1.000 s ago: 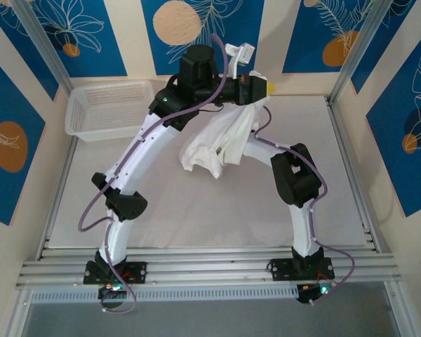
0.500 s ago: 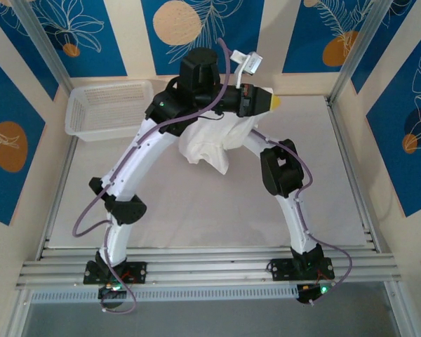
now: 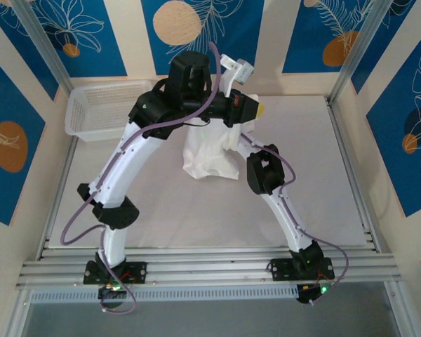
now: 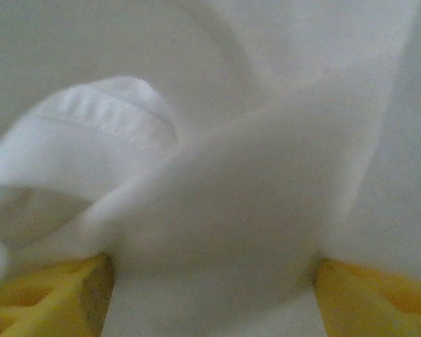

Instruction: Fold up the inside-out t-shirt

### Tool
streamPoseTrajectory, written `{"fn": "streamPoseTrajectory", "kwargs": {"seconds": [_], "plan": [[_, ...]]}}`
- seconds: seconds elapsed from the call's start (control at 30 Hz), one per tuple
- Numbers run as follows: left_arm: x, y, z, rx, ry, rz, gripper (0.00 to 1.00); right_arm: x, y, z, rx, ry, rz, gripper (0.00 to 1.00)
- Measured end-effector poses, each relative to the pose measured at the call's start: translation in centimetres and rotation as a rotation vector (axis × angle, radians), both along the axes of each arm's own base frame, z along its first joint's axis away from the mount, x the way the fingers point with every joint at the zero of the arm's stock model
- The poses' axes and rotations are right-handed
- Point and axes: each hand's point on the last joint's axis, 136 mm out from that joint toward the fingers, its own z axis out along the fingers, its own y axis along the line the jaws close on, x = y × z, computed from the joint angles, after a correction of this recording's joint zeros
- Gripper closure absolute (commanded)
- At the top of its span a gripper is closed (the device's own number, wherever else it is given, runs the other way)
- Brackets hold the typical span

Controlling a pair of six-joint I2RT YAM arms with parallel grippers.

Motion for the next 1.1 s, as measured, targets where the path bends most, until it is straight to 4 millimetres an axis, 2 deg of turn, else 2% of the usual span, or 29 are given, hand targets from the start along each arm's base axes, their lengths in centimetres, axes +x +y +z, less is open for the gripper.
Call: {"fn": "streamPoseTrajectory", "kwargs": {"seconds": [0.13,0.17,0.3,0.37,0.47,0.5,0.57,0.6,0.67,0.73,0.83,0.87,0.97,1.0,1.03,1.1], "plan": [[-0.6,1.3,-0.5,0.039,-0.027,0.038,1.0,-1.0,0.5,-0.2,0.035,0.046,0.03,0.93],[-0.7,1.7,-0.6,0.047,-0.033,0.053,1.0,-1.2,0.5,-0.1,0.052,0.054,0.029,1.0],[0.3,3.9,-1.2,0.095,-0.06,0.173,1.0,-3.4,0.1,0.4,0.139,0.109,0.032,1.0],[1.9,5.6,-1.8,0.12,-0.058,0.264,1.0,-5.1,-0.3,1.6,0.208,0.127,0.026,1.0],[6.3,10.7,-4.8,0.172,0.006,0.468,1.0,-7.6,-1.1,5.7,0.353,0.099,0.004,1.0],[8.2,13.1,-6.4,0.189,0.039,0.553,1.0,-8.4,-1.5,7.9,0.421,0.065,-0.001,1.0],[11.5,18.3,-11.1,0.238,0.123,0.725,1.0,-9.6,-2.3,12.8,0.545,-0.025,-0.005,1.0],[12.8,20.7,-13.9,0.273,0.169,0.8,1.0,-10.3,-2.8,15.8,0.615,-0.09,0.004,1.0],[14.1,23.8,-19.5,0.344,0.259,0.882,1.0,-11.3,-3.9,20.8,0.721,-0.208,0.013,1.0],[13.8,24.7,-24.9,0.422,0.337,0.887,1.0,-12.2,-4.9,25.2,0.818,-0.315,0.022,1.0],[12.0,24.3,-30.3,0.487,0.424,0.832,1.0,-13.0,-5.8,28.6,0.926,-0.401,0.014,1.0],[11.6,24.2,-31.5,0.497,0.443,0.821,0.92,-13.1,-6.0,29.1,0.951,-0.414,0.008,1.0],[10.6,24.6,-34.1,0.533,0.479,0.819,0.43,-13.0,-6.3,29.3,0.996,-0.425,-0.019,1.0],[10.4,24.8,-34.6,0.54,0.483,0.821,0.31,-12.9,-6.2,29.2,1.007,-0.424,-0.024,1.0],[10.3,24.9,-34.6,0.541,0.481,0.823,0.24,-12.9,-6.2,29.1,1.017,-0.423,-0.025,1.0],[10.3,24.9,-33.8,0.521,0.46,0.829,0.2,-13.0,-6.0,29.1,1.041,-0.427,-0.008,1.0]]}}
